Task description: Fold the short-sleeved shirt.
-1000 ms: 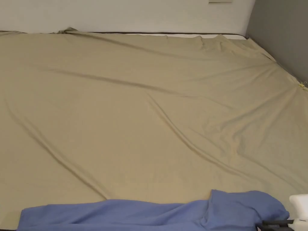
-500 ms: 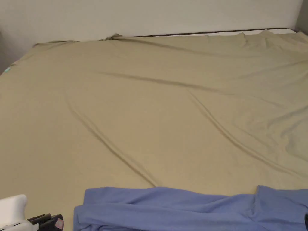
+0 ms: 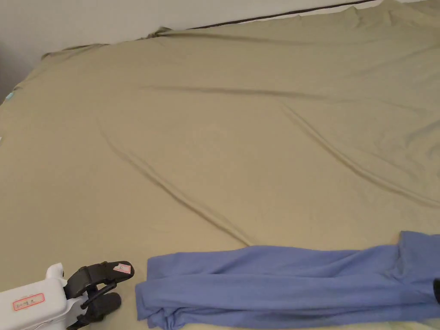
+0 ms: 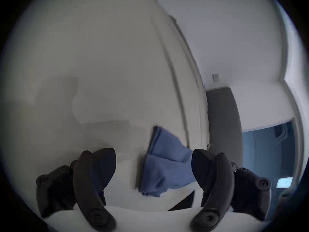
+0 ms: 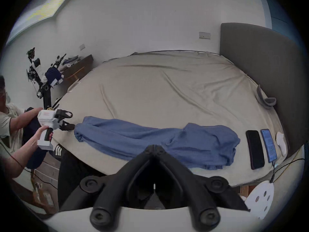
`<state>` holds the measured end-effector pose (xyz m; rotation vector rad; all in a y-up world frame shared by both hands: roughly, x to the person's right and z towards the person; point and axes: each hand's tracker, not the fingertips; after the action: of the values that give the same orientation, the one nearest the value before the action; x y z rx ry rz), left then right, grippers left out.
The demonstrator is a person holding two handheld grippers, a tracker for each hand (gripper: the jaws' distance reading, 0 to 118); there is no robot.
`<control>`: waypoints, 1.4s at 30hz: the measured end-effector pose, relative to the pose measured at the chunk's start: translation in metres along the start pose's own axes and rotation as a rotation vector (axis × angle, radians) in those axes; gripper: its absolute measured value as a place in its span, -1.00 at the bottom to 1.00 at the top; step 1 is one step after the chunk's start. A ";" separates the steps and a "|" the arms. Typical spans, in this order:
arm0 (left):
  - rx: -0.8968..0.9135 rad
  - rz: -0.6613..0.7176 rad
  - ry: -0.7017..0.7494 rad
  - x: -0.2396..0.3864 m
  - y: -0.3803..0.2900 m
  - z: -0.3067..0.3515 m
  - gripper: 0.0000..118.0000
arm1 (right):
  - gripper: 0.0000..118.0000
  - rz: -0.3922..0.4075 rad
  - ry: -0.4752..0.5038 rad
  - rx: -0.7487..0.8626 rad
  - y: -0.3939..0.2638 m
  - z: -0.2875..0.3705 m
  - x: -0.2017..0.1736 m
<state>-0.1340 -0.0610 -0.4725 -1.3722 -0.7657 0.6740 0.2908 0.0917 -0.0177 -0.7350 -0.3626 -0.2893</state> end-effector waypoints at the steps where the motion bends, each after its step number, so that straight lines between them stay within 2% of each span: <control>1: -0.034 0.048 -0.082 -0.005 -0.003 -0.009 0.71 | -0.97 0.006 0.003 -0.006 0.000 -0.002 -0.002; 3: 0.019 0.040 -0.273 0.001 -0.003 -0.013 0.71 | -0.97 0.018 0.008 -0.018 0.005 -0.003 -0.006; 4: -0.045 0.065 -0.331 0.004 -0.004 -0.030 0.71 | -0.97 0.023 0.012 -0.022 0.006 -0.006 -0.008; 6: -0.242 0.057 -0.328 0.011 -0.019 -0.075 0.68 | -0.97 0.031 0.031 -0.030 0.011 -0.009 -0.013; 7: -0.266 -0.027 -0.401 0.009 -0.011 -0.090 0.48 | -0.97 0.037 0.038 -0.031 0.014 -0.010 -0.016; 8: -0.306 -0.086 -0.335 0.018 -0.017 -0.107 0.30 | -0.97 0.048 0.043 -0.033 0.014 -0.012 -0.019; 9: -0.294 -0.095 -0.323 0.026 -0.023 -0.119 -0.28 | -0.97 0.056 0.042 -0.033 0.015 -0.013 -0.021; 10: -0.283 -0.103 -0.224 0.033 -0.030 -0.130 -0.58 | -0.97 0.061 0.042 -0.032 0.016 -0.014 -0.021; 11: -0.242 -0.136 -0.248 0.040 -0.038 -0.129 -0.62 | -0.97 0.066 0.044 -0.034 0.017 -0.014 -0.021; 12: -0.230 -0.130 -0.338 0.046 -0.039 -0.127 -0.62 | -0.97 0.069 0.047 -0.035 0.017 -0.013 -0.020; 13: -0.249 -0.110 -0.367 0.048 -0.039 -0.124 -0.62 | -0.97 0.074 0.050 -0.034 0.016 -0.012 -0.020; 16: -0.187 -0.149 -0.338 0.046 -0.038 -0.094 -0.62 | -0.97 0.078 0.049 -0.033 0.020 -0.005 -0.021; 18: -0.120 -0.133 -0.302 0.036 -0.027 -0.064 -0.64 | -0.97 0.086 0.038 -0.029 0.022 -0.001 -0.021; 22: -0.030 -0.135 -0.127 0.022 -0.013 -0.008 -0.66 | -0.97 0.083 0.056 -0.004 0.023 0.006 -0.018; 25: 0.027 -0.126 -0.024 0.033 -0.015 0.025 -0.66 | -0.97 0.073 0.064 0.009 0.022 0.007 -0.011; 27: 0.082 -0.197 0.120 0.052 -0.017 0.042 -0.66 | -0.97 0.066 0.057 0.015 0.020 0.010 -0.004; 31: 0.104 -0.323 0.564 0.127 -0.042 0.032 -0.66 | -0.97 0.027 0.055 0.033 0.015 0.018 0.011; 33: 0.094 -0.529 0.593 0.170 -0.070 0.004 -0.66 | -0.97 0.007 0.046 0.046 0.012 0.021 0.016; 34: 0.072 -0.558 0.550 0.186 -0.081 -0.013 -0.66 | -0.97 -0.007 0.044 0.050 0.011 0.022 0.020; 37: -0.036 -0.480 0.292 0.200 -0.093 -0.066 -0.64 | -0.97 -0.037 0.055 0.066 0.007 0.026 0.029; 38: -0.094 -0.427 0.208 0.203 -0.098 -0.088 -0.49 | -0.97 -0.046 0.054 0.070 0.006 0.028 0.032; 39: -0.148 -0.355 0.133 0.201 -0.100 -0.106 0.11 | -0.97 -0.050 0.052 0.073 0.005 0.030 0.035; 40: -0.233 -0.306 0.083 0.200 -0.102 -0.122 0.41 | -0.97 -0.056 0.050 0.074 0.004 0.032 0.037; 42: -0.282 -0.275 0.018 0.202 -0.109 -0.136 0.43 | -0.97 -0.069 0.041 0.079 0.003 0.037 0.043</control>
<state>0.0934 0.0095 -0.3522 -1.4880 -1.0419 0.3458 0.3223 0.1138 0.0240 -0.6384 -0.3595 -0.3531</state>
